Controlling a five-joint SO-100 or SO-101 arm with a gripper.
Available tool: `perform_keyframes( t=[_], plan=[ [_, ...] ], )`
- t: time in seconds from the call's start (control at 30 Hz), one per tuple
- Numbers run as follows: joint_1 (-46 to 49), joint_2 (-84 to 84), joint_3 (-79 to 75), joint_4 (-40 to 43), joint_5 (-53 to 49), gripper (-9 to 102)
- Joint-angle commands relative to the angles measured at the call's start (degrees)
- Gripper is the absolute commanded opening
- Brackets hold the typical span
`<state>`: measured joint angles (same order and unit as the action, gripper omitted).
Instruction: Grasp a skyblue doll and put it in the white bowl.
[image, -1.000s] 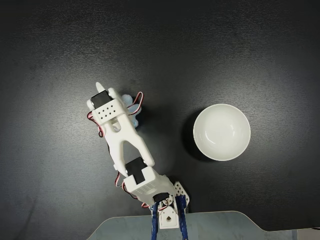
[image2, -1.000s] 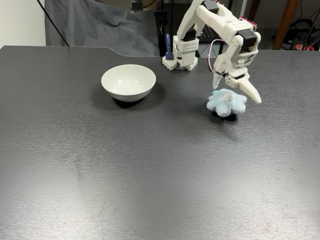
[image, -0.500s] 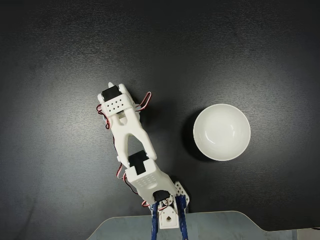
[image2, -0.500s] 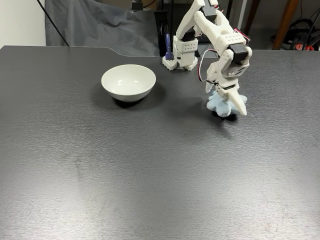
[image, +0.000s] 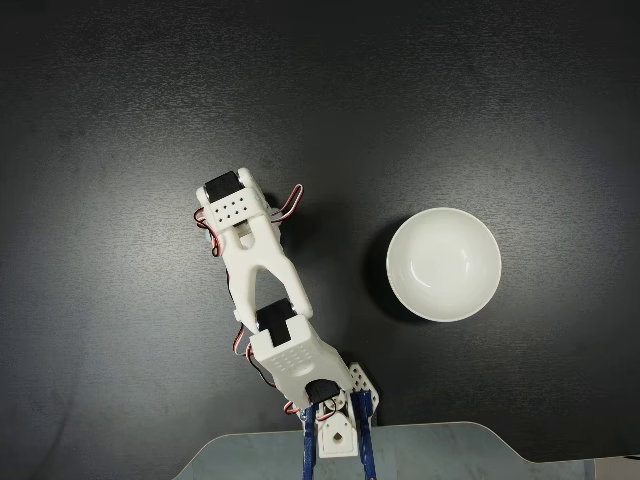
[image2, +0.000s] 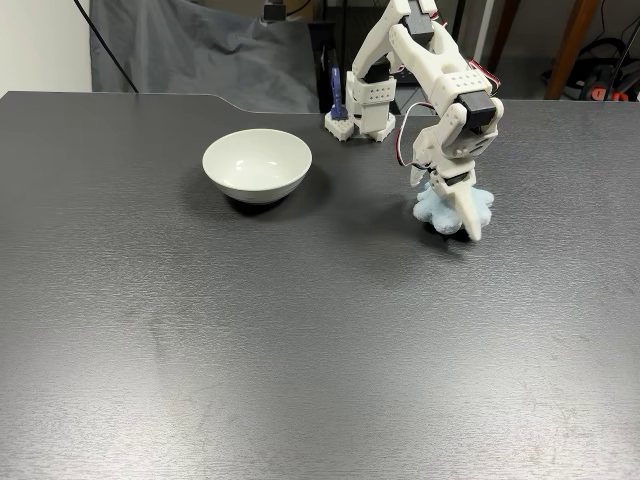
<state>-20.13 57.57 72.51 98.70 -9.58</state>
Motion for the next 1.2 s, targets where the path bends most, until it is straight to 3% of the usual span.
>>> perform_keyframes(
  t=[0.0, 0.23, 0.47, 0.7, 1.17],
  plan=[
    [-0.18, 2.20, -3.78, 2.64, -0.62, 52],
    [-0.18, 2.72, -3.87, 0.26, -0.70, 22],
    [-0.18, 5.80, -3.78, -2.90, -0.70, 4],
    [-0.09, 8.79, -3.78, -2.90, -0.70, 1],
    [-0.09, 31.73, -3.78, -2.29, -0.18, 1]
  ],
)
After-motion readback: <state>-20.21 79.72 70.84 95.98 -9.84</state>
